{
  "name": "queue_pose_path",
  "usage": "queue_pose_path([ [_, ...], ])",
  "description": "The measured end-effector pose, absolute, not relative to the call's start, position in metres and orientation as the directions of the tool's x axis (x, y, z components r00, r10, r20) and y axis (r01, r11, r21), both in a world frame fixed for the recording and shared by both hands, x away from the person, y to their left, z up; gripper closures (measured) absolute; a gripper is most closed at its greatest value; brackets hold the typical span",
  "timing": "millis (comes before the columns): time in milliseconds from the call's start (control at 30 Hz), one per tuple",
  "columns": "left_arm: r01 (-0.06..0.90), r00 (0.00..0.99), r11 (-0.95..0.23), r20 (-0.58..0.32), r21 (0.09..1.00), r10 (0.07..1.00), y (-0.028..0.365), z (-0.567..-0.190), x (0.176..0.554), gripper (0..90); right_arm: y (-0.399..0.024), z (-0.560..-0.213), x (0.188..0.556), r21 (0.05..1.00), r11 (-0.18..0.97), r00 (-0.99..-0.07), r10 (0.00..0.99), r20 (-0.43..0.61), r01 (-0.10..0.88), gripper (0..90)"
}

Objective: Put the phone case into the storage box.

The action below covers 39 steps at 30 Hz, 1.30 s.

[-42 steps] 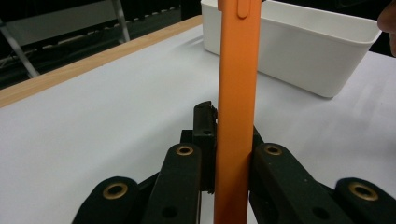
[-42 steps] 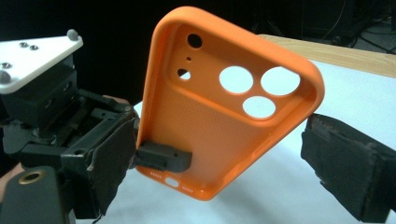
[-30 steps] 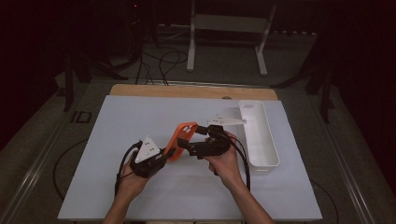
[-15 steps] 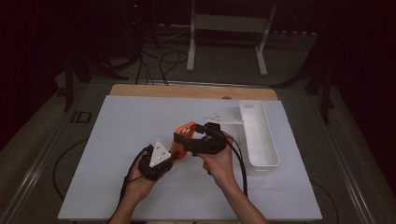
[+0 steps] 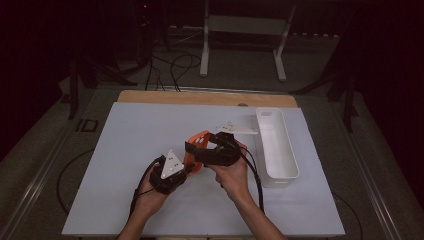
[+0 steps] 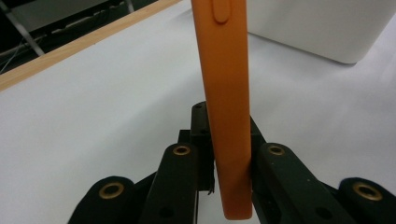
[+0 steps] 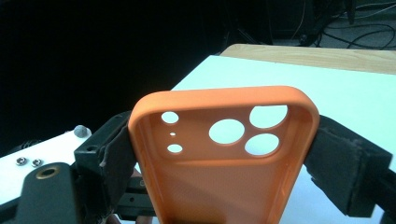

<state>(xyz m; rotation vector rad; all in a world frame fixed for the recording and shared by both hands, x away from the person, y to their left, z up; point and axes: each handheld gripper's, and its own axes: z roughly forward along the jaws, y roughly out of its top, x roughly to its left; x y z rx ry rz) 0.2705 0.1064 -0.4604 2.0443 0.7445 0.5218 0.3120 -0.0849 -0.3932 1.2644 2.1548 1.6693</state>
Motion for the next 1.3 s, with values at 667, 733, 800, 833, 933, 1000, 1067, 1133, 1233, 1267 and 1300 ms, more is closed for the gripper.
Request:
queue_pose_path([
  [667, 0.354, 0.739, -0.387, -0.001, 0.851, 0.674, 0.11, -0.46, 0.275, 45.6, -0.083, -0.393, 0.309, 0.872, 0.07, -0.658, 0.686, 0.31, 0.484, 16.3],
  [733, 0.356, 0.728, -0.378, 0.0, 0.855, 0.685, 0.11, -0.459, 0.275, 39.5, -0.083, -0.394, 0.309, 0.875, 0.071, -0.657, 0.69, 0.303, 0.479, 16.2],
  [800, 0.359, 0.718, -0.369, -0.001, 0.857, 0.696, 0.112, -0.458, 0.275, 32.6, -0.084, -0.394, 0.309, 0.875, 0.071, -0.656, 0.692, 0.303, 0.479, 16.3],
  [833, 0.362, 0.713, -0.363, -0.004, 0.858, 0.701, 0.112, -0.458, 0.276, 29.4, -0.084, -0.394, 0.309, 0.874, 0.072, -0.655, 0.693, 0.302, 0.48, 16.3],
  [933, 0.373, 0.702, -0.342, -0.022, 0.862, 0.712, 0.115, -0.457, 0.277, 23.5, -0.084, -0.395, 0.309, 0.875, 0.072, -0.652, 0.696, 0.3, 0.479, 16.2],
  [1000, 0.379, 0.697, -0.335, -0.028, 0.862, 0.717, 0.116, -0.456, 0.278, 16.5, -0.085, -0.395, 0.309, 0.875, 0.074, -0.651, 0.699, 0.296, 0.478, 16.2],
  [1067, 0.384, 0.688, -0.325, -0.033, 0.864, 0.724, 0.119, -0.455, 0.279, 14.9, -0.085, -0.395, 0.309, 0.876, 0.075, -0.65, 0.701, 0.294, 0.477, 16.2],
  [1133, 0.389, 0.68, -0.314, -0.039, 0.866, 0.732, 0.121, -0.454, 0.279, 12.2, -0.085, -0.395, 0.309, 0.876, 0.078, -0.649, 0.703, 0.289, 0.476, 16.2],
  [1233, 0.392, 0.669, -0.298, -0.047, 0.87, 0.742, 0.125, -0.452, 0.28, 9.1, -0.085, -0.394, 0.309, 0.876, 0.078, -0.647, 0.706, 0.288, 0.475, 16.2],
  [1267, 0.393, 0.666, -0.289, -0.053, 0.873, 0.744, 0.126, -0.452, 0.281, 8.2, -0.085, -0.394, 0.309, 0.877, 0.079, -0.648, 0.706, 0.287, 0.475, 16.2],
  [1300, 0.395, 0.661, -0.282, -0.057, 0.874, 0.748, 0.128, -0.451, 0.281, 7.5, -0.085, -0.394, 0.309, 0.877, 0.081, -0.648, 0.707, 0.285, 0.474, 16.2],
])
